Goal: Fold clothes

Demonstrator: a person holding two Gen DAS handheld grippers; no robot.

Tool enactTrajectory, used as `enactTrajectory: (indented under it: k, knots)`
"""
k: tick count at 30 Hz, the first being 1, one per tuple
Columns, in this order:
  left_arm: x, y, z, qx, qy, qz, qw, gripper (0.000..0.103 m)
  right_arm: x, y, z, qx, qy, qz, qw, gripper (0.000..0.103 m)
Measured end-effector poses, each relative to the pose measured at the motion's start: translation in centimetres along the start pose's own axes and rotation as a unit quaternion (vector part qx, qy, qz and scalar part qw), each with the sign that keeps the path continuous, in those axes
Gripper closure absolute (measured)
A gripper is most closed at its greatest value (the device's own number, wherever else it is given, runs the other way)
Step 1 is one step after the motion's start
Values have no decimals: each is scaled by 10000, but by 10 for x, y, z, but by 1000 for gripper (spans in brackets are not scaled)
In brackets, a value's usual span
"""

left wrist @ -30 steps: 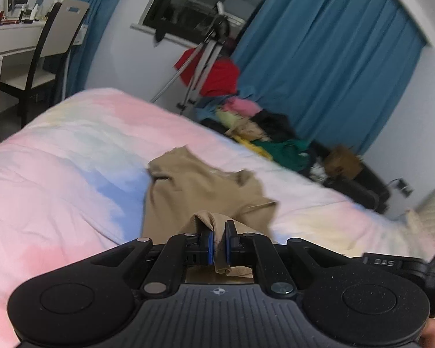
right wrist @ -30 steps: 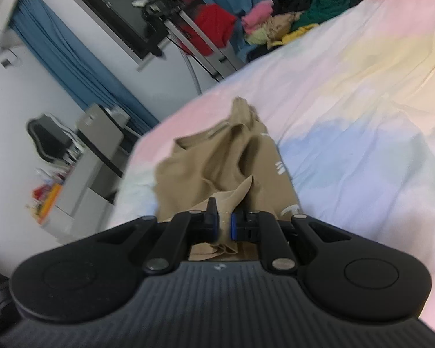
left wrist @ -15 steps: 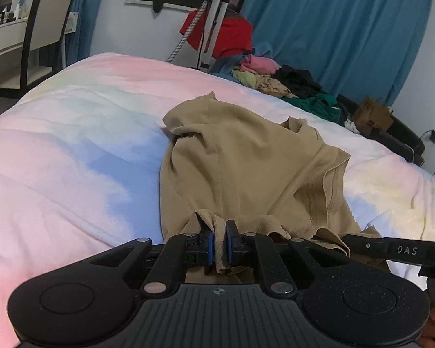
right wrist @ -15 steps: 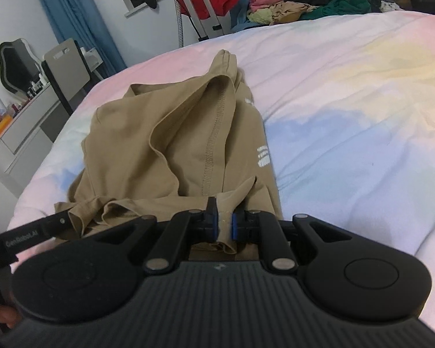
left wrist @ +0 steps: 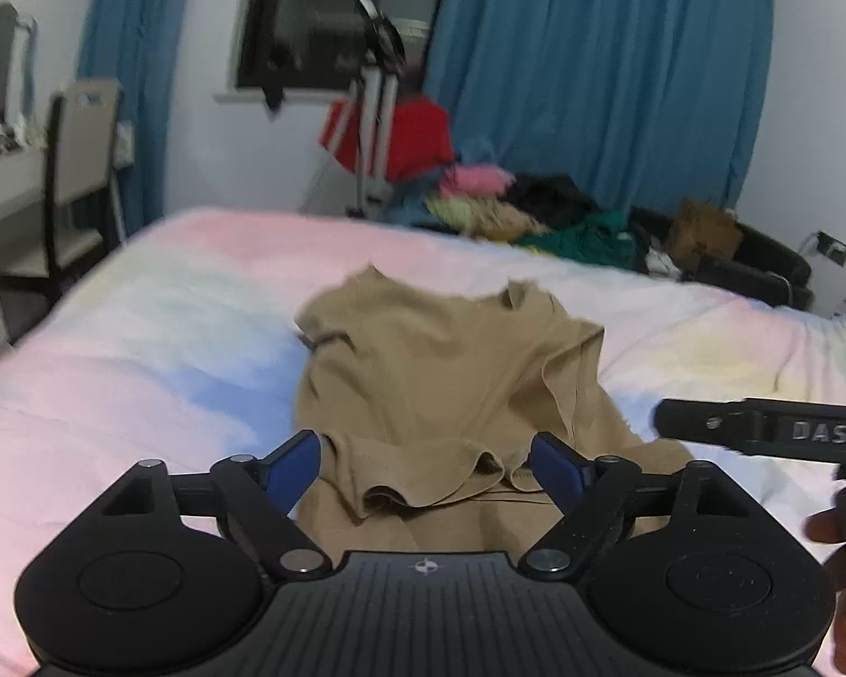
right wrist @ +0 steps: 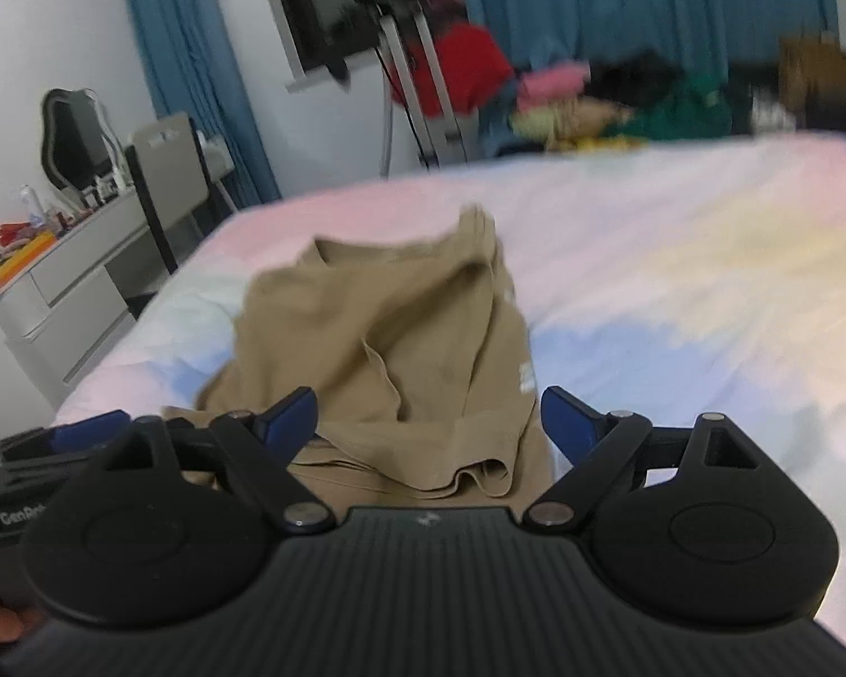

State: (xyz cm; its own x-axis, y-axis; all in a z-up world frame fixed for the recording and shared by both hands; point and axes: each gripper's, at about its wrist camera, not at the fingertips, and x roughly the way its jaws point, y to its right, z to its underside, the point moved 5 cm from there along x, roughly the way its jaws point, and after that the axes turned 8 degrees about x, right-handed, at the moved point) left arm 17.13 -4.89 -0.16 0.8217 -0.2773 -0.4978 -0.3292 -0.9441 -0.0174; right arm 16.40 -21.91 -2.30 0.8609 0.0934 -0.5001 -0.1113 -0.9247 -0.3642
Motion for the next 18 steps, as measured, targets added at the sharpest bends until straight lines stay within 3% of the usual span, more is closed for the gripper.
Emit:
enactTrajectory:
  k: [9, 14, 18]
  knots:
    - [-61, 8, 5, -7, 251, -108, 9996, 6, -58, -6, -2, -110, 627, -1, 9980, 15]
    - [-69, 3, 22, -751, -315, 68, 9967, 6, -65, -4, -3, -55, 725, 61, 9973, 15]
    - [-67, -7, 45, -1495, -826, 398, 9845, 6, -64, -4, 0, -39, 684, 108, 9976, 15]
